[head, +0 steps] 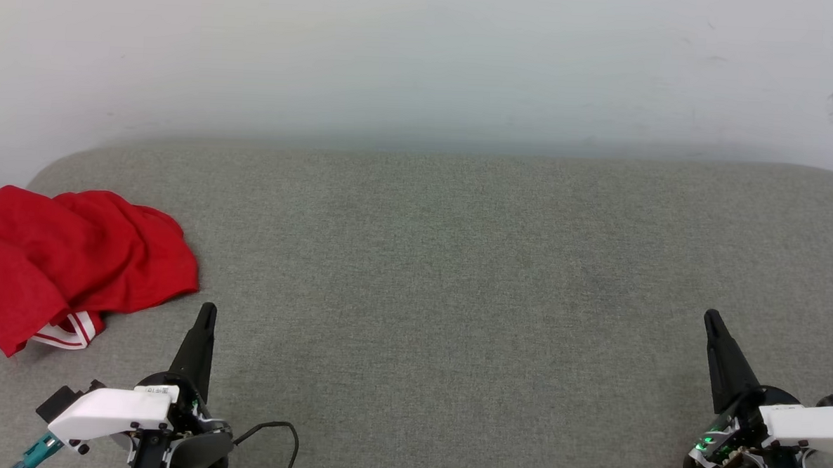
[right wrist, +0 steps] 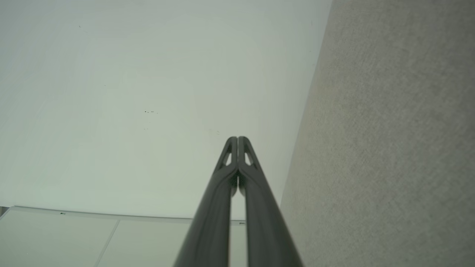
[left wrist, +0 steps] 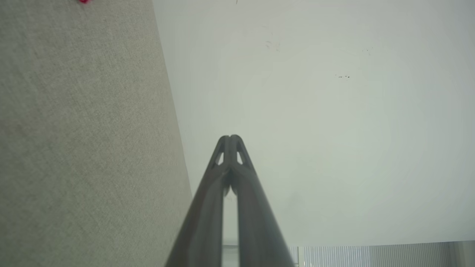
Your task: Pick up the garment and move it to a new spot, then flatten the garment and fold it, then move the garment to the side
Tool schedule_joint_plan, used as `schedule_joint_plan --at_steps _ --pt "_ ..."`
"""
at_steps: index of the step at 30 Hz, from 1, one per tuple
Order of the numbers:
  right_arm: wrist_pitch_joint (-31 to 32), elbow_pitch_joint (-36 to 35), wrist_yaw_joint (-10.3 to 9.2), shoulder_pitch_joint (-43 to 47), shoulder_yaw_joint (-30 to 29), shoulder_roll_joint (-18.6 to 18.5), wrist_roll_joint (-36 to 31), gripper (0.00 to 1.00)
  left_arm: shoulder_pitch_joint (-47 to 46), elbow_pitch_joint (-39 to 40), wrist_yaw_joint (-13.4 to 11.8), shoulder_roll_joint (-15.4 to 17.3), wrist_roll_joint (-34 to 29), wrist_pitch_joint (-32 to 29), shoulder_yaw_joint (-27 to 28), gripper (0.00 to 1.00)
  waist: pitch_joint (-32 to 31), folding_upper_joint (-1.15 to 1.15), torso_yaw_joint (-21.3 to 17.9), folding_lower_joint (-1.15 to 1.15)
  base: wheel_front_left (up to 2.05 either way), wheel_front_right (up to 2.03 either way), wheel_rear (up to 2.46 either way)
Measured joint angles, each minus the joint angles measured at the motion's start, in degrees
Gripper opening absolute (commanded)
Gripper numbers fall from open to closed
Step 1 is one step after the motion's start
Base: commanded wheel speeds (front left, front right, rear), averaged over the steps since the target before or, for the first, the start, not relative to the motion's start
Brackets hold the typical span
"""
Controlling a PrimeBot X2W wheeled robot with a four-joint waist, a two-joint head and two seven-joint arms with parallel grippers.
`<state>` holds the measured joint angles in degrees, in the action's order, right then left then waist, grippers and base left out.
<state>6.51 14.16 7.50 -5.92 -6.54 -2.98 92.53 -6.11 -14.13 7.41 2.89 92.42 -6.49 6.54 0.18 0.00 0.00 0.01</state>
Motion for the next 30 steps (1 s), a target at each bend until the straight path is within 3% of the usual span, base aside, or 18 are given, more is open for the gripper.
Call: schedule_joint_plan --at_steps 30 --pt "0.0 0.0 0.0 0.0 0.01 0.0 0.01 0.0 0.0 0.0 0.0 0.0 0.0 0.0 -0.02 0.0 0.0 0.0 0.0 -0.01 0.0 0.0 0.0"
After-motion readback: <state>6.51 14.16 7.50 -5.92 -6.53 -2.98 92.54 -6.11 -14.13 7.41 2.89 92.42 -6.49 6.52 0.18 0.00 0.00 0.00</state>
